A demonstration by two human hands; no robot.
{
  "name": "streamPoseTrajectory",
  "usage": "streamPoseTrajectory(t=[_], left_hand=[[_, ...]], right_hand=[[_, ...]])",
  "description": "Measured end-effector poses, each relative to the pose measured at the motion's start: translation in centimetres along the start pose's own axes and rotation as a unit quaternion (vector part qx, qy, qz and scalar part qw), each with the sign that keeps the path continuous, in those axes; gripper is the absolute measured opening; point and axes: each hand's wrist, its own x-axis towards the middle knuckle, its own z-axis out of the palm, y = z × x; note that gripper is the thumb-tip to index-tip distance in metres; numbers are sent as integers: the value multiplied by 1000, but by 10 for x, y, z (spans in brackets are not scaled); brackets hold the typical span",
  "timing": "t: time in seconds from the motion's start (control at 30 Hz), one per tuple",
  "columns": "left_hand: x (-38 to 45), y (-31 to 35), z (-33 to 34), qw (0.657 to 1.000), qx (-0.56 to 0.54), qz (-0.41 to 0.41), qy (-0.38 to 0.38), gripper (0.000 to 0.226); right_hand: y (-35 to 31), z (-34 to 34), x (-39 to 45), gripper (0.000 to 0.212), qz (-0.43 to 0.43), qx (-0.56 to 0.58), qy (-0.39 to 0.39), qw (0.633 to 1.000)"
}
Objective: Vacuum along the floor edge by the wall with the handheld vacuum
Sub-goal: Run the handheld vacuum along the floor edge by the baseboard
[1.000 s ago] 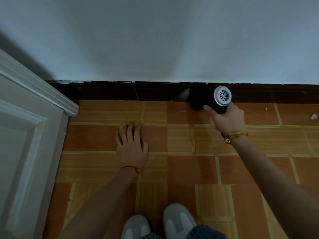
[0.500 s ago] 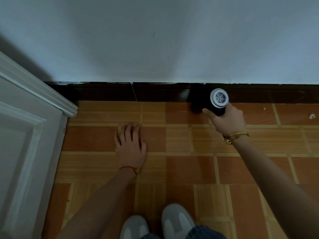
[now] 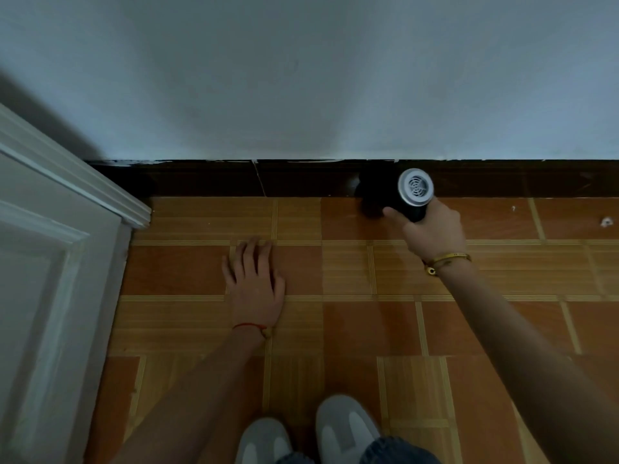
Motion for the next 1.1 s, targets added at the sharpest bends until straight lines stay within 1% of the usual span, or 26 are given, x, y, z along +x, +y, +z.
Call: streamPoseTrajectory(t=[0.07, 0.13, 0.23, 0.33, 0.4, 0.47, 0.63, 0.73, 0.77, 0.87, 0.9, 0.93, 1.03, 1.1], left_hand=[[0, 0, 0, 1000, -2, 0, 0, 54], [0, -1, 1, 1000, -1, -3, -2, 54], [0, 0, 0, 1000, 2, -6, -2, 54], [0, 2, -2, 1000, 3, -4, -3, 54], [0, 3, -5, 1000, 0, -3, -6, 54], [-1, 5, -7, 1000, -3, -4, -12, 55], [-2, 6, -10, 1000, -4, -6, -16, 55], [-2, 6, -11, 1000, -3, -4, -17, 56], [-2, 7, -11, 1000, -3, -5, -17, 56], [-2, 8, -11, 1000, 10, -7, -21, 57], [-2, 8, -11, 1000, 13, -8, -20, 56], [-2, 9, -10, 1000, 14, -7, -18, 55], [-4, 15, -8, 1000, -11, 6, -8, 52], [-5, 26, -6, 999, -38, 21, -6, 51]], right_hand=[[5, -4, 0, 63, 22, -3, 33, 999], [7, -4, -1, 64, 26, -3, 40, 999], [-4, 7, -7, 66, -2, 6, 16, 1000], [-24, 23, -13, 67, -31, -5, 13, 999], [-29, 29, -13, 65, -35, 10, 2, 999], [-25, 26, -10, 64, -26, 19, -7, 999], [6, 3, -3, 65, 28, 14, 35, 999], [15, 0, -10, 69, 31, 16, 55, 998], [15, 1, -13, 69, 24, 23, 46, 998], [12, 3, -20, 63, 6, 48, -26, 998], [12, 2, -23, 63, 3, 43, -40, 998], [14, 0, -25, 63, 3, 29, -39, 999], [23, -11, -37, 65, 13, -6, 3, 1000], [25, -19, -47, 57, 20, 23, -22, 999]])
